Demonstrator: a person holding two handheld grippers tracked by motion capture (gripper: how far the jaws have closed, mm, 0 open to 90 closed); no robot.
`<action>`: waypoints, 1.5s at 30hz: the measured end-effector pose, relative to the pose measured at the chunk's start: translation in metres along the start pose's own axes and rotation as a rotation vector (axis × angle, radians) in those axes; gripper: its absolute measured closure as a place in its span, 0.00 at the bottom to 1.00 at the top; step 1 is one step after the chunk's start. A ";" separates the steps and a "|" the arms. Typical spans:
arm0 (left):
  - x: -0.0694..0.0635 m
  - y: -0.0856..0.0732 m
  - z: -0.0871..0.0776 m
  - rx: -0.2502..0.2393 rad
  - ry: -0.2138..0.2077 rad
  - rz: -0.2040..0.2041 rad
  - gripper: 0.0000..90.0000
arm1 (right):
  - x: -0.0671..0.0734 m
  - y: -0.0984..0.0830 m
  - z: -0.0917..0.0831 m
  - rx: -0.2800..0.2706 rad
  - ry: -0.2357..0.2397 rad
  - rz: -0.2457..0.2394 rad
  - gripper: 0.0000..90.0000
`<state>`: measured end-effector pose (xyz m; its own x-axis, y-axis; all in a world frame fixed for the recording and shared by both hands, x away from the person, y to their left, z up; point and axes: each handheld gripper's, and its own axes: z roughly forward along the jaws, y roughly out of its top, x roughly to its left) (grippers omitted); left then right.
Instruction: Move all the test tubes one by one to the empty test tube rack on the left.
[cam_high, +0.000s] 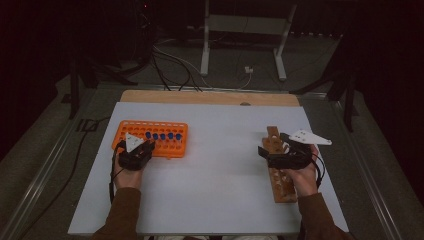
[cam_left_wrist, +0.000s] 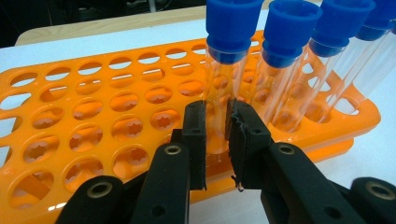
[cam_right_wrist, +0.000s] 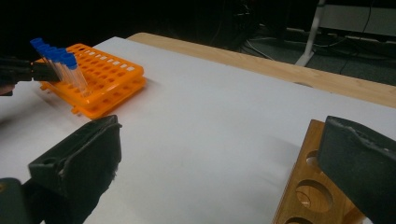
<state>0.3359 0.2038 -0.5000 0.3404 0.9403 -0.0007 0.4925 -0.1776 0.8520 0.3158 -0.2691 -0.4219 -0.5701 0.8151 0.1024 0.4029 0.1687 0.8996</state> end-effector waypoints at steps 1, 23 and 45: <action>0.000 0.000 0.000 -0.001 0.001 0.001 0.87 | 0.000 0.000 0.000 0.000 0.000 0.000 0.00; 0.004 0.003 -0.019 -0.035 -0.038 -0.040 0.71 | -0.001 0.000 -0.004 -0.018 0.007 -0.008 0.00; 0.002 0.007 -0.088 -0.240 -0.119 -0.018 0.20 | -0.007 -0.017 -0.022 -0.064 0.011 -0.014 0.00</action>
<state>0.2695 0.2301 -0.4483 0.4322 0.8993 -0.0660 0.2997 -0.0742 0.9511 0.2971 -0.2905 -0.4289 -0.5835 0.8067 0.0936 0.3484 0.1445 0.9261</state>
